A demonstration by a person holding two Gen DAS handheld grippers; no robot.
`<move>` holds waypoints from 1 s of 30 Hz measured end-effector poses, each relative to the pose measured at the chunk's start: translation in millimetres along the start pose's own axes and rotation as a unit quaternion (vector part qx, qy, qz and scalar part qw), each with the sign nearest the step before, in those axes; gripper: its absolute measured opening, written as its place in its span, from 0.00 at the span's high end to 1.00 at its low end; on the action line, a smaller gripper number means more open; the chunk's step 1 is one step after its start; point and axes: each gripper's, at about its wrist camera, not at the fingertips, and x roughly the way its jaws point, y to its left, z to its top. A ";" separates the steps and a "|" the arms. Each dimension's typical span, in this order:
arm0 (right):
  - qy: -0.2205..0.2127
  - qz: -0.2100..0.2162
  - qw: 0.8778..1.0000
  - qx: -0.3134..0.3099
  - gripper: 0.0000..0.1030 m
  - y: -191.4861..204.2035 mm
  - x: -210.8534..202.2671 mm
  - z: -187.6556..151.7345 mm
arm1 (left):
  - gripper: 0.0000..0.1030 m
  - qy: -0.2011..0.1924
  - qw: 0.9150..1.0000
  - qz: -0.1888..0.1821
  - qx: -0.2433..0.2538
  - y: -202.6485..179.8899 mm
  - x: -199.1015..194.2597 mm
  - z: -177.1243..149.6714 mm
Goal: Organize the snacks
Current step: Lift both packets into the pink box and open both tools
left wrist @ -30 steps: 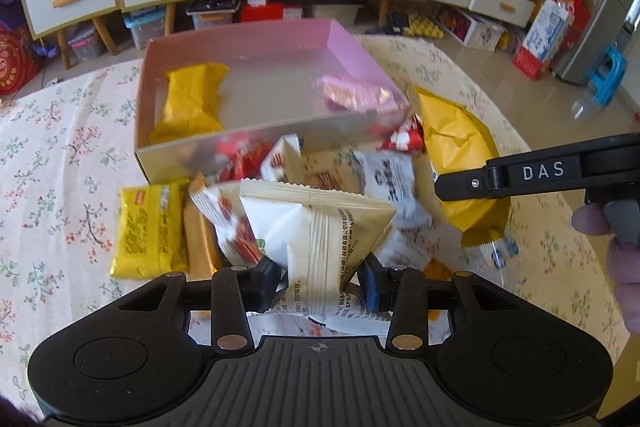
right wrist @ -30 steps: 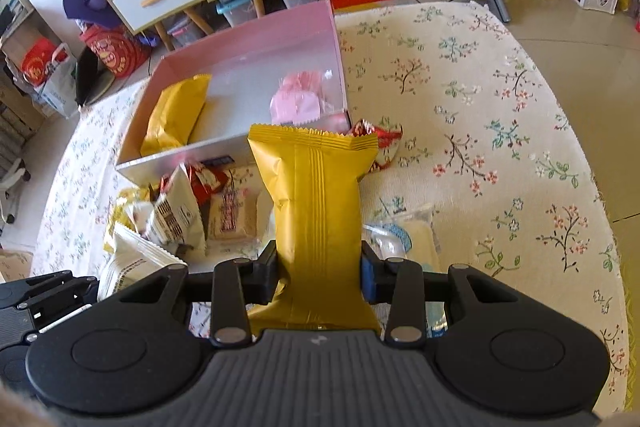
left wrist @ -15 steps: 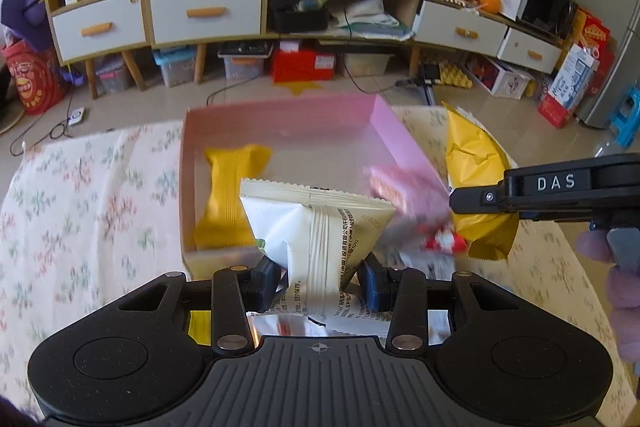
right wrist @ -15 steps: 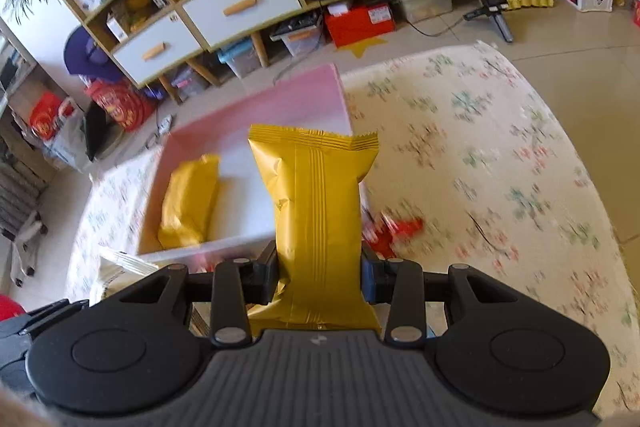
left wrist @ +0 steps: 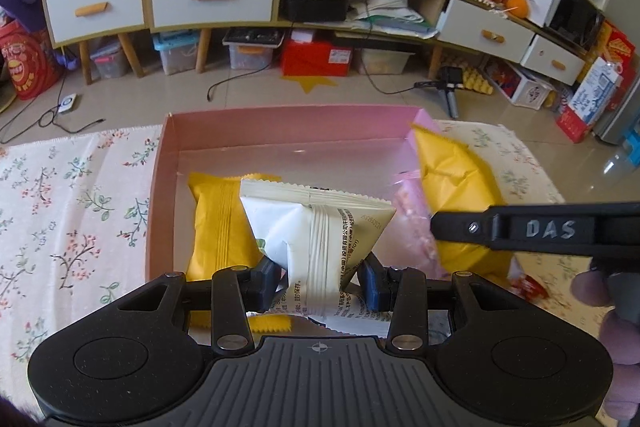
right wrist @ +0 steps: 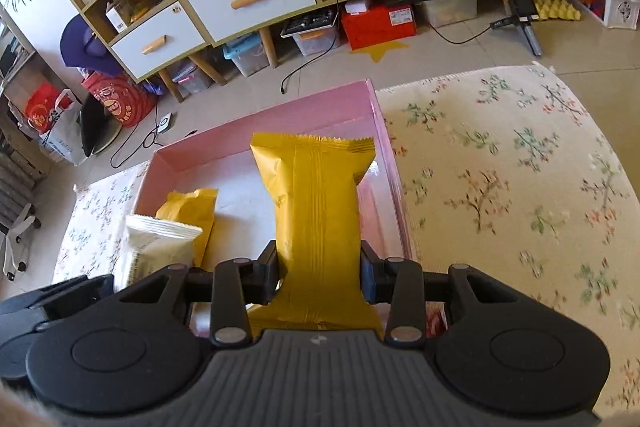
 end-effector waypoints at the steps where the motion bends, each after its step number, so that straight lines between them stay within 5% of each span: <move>1: -0.001 -0.001 1.000 -0.001 0.65 0.2 2.6 2.2 | 0.62 0.001 1.000 0.001 -0.003 1.8 4.3 0.3; 14: 0.000 0.000 1.000 0.021 0.64 1.9 26.7 25.9 | 0.59 -0.001 1.000 -0.002 0.012 -5.6 22.5 1.4; 16: -0.009 0.001 1.000 0.024 0.60 2.8 25.2 27.4 | 0.54 -0.001 1.000 -0.002 0.014 -6.2 22.8 1.0; 18: -0.013 0.010 0.999 0.035 0.45 1.4 22.2 28.4 | 0.48 -0.006 1.000 -0.003 0.013 -6.6 19.8 0.2; 20: -0.012 0.015 0.999 0.038 0.44 1.8 19.0 29.2 | 0.38 -0.010 1.000 -0.004 0.015 -7.1 15.0 0.6; 30: -0.019 -0.004 1.000 0.001 0.31 10.6 -10.2 18.5 | 0.26 -0.010 1.000 0.001 0.028 -15.7 -15.0 -6.9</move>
